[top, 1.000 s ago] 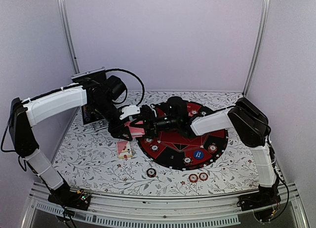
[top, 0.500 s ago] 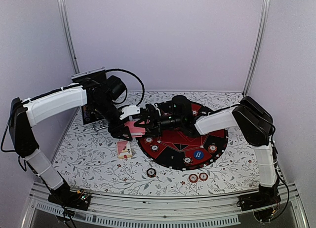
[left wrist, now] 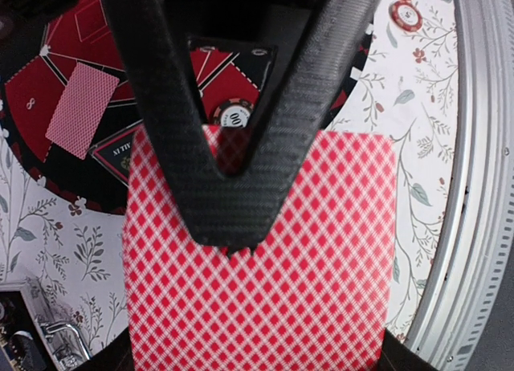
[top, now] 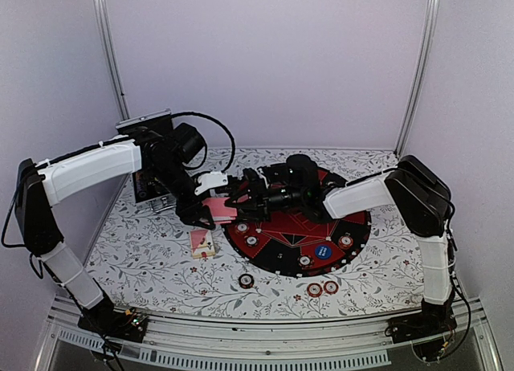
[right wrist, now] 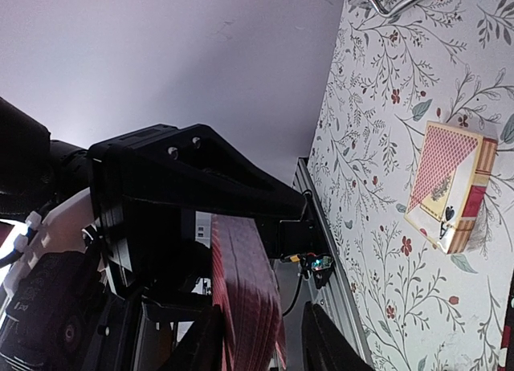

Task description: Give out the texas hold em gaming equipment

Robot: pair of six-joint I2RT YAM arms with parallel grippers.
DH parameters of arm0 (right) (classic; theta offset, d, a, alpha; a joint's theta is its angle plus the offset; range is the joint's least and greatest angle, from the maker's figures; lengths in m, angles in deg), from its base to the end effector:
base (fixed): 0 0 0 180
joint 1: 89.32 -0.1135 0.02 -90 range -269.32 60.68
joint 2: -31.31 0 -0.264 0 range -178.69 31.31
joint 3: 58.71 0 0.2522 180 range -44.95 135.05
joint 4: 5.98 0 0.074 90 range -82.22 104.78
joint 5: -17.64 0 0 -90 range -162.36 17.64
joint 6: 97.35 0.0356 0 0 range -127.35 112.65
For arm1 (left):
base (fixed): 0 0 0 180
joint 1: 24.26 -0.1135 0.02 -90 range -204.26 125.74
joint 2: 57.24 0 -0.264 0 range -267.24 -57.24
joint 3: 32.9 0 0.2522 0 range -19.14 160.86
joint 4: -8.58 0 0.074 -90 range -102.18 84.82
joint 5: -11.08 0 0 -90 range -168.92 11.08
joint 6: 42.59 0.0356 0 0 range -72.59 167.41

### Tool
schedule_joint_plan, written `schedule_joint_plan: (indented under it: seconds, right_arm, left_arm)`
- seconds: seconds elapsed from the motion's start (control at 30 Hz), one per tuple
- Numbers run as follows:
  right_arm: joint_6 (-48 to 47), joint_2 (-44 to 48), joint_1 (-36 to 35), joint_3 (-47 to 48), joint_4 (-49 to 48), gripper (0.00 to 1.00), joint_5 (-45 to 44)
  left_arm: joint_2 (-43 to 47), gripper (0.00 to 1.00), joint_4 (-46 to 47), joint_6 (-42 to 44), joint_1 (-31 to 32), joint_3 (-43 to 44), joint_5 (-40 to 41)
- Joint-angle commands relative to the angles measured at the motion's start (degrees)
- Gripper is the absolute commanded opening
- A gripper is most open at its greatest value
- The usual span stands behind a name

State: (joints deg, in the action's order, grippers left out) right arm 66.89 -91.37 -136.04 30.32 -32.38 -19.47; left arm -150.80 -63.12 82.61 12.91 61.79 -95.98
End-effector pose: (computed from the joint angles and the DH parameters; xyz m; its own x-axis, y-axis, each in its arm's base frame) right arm 0.2996 0.3596 0.1839 -0.9682 -0.1812 -0.1726 -0.1833 0.0443 0.9820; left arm 0.2523 -0.2044 0.2801 -0.2363 0.8707 -0.4313 0.9687 0.2459 -0.0343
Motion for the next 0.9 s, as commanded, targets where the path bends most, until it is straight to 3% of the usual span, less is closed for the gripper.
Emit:
schedule_joint_plan:
  seconds: [0.0, 0.6, 0.87]
  right_arm:
    - [-0.9, 1.8, 0.6, -1.7, 2.4, 0.33, 0.7]
    - [-2.7, 4.8, 1.9, -3.7, 5.5, 0.1, 1.8]
    - [-3.9, 6.8, 2.8, -4.4, 7.2, 0.09, 2.3]
  left_arm:
    - [0.4, 0.0, 1.2, -0.4, 0.0, 1.7, -0.8]
    - [0.6, 0.0, 1.2, -0.4, -0.1, 1.3, -0.6]
    - [0.5, 0.0, 1.2, -0.5, -0.1, 1.3, -0.7]
